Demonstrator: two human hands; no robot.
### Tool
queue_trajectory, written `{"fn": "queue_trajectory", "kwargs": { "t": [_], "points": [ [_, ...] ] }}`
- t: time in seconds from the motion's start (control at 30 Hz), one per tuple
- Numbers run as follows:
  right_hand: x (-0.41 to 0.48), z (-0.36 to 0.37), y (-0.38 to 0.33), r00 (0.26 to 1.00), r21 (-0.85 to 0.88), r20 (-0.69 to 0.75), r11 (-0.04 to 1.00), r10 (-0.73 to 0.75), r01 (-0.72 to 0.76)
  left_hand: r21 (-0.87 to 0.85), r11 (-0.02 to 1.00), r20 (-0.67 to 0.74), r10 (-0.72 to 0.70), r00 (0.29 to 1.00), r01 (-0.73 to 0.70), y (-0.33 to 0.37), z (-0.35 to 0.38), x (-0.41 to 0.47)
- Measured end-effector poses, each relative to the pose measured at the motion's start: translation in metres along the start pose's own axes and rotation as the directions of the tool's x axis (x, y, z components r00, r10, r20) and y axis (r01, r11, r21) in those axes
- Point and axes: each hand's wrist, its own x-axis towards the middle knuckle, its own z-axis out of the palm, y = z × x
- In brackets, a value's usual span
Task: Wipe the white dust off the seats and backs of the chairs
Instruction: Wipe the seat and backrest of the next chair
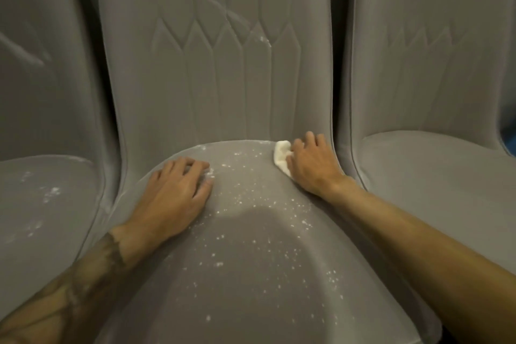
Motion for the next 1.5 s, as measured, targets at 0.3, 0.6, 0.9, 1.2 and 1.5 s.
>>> {"fn": "queue_trajectory", "kwargs": {
  "t": [0.3,0.6,0.9,1.2,1.5],
  "points": [
    [-0.013,-0.004,-0.03,0.969,0.235,0.048,0.945,-0.244,0.226,0.093,0.992,0.027,-0.09,0.996,0.087,-0.007,-0.013,-0.019],
    [0.013,0.0,-0.07,0.996,0.184,0.093,0.983,0.005,-0.022,0.158,0.987,0.001,0.036,0.999,-0.035,-0.05,-0.02,-0.013],
    [0.004,-0.001,-0.024,0.979,0.068,0.125,0.983,0.162,-0.171,0.107,0.992,-0.091,0.071,0.993,-0.061,-0.062,-0.006,-0.01],
    [-0.016,-0.007,-0.094,0.994,0.259,0.111,0.966,-0.02,-0.009,0.106,0.99,-0.158,0.11,0.981,-0.094,-0.058,-0.006,-0.016],
    [0.022,0.001,-0.1,0.984,0.059,0.064,0.984,0.167,-0.171,0.137,0.99,-0.079,0.051,0.996,-0.039,-0.055,-0.005,-0.013]
  ]
}}
